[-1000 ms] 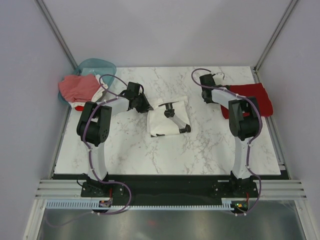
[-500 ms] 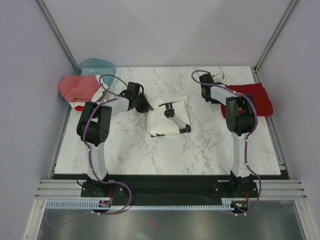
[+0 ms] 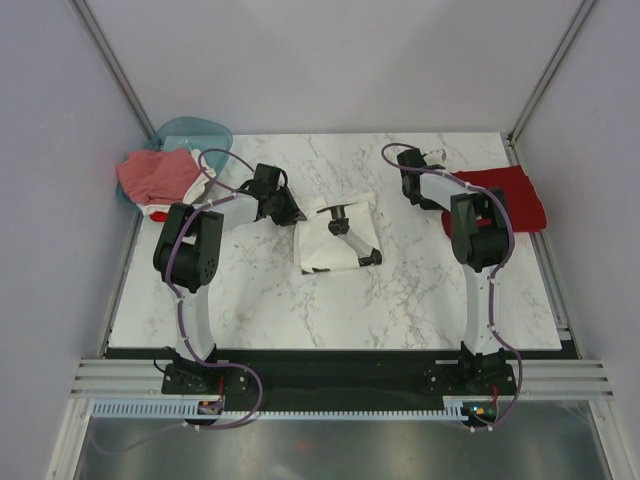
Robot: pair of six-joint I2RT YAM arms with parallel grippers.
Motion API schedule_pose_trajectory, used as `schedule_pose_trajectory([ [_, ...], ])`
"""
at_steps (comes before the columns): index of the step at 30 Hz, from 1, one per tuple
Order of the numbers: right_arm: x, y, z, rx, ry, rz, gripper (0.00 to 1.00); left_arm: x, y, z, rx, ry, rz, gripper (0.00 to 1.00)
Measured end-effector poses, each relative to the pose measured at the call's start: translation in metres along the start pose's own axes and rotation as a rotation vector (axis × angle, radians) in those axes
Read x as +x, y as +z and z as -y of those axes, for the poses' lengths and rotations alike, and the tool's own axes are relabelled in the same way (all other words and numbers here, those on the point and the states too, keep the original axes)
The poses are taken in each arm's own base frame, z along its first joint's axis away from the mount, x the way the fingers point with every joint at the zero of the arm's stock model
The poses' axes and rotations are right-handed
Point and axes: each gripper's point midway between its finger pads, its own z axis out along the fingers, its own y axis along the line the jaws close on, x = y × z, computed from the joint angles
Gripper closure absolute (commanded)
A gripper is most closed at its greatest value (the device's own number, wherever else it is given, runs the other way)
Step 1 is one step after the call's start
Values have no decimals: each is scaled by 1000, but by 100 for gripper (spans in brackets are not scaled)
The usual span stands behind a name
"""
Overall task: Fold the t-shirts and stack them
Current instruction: Neatly place the folded tshirt to the corner
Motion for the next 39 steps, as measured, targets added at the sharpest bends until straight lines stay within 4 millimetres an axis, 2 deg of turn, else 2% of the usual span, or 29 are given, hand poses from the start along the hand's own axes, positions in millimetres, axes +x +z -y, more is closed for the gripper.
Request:
schedule_pose_trajectory([
  [7, 11, -24, -19, -82, -38, 3, 100, 0, 0, 0, -1, 0, 0, 76],
  [14, 23, -67, -54, -235, -46, 15, 96, -3, -1, -4, -8, -9, 0, 77],
  [15, 23, -75, -62, -266, -42, 19, 87, -3, -1, -5, -9, -11, 0, 77],
  [20, 26, -104, -87, -384, -11, 24, 58, -7, -2, -10, -17, -22, 5, 77],
  [21, 27, -110, -90, -413, -1, 24, 47, -8, -3, -10, -17, -23, 6, 77],
  [23, 26, -124, -92, -466, 20, 27, 41, -8, -3, -11, -18, -24, 6, 77],
  [24, 23, -131, -93, -497, 37, 36, 32, -8, -3, -11, -18, -24, 6, 77],
  [27, 7, -152, -90, -588, 110, 86, 15, -8, -3, -11, -19, -24, 7, 77],
  [30, 0, -171, -88, -692, 158, 140, 11, -9, -3, -11, -21, -24, 8, 77],
  [32, 0, -181, -93, -764, 176, 161, 14, -9, -3, -11, -24, -25, 8, 77],
  [39, -4, -201, -129, -975, 182, 177, 13, -10, -3, -12, -26, -25, 9, 77],
])
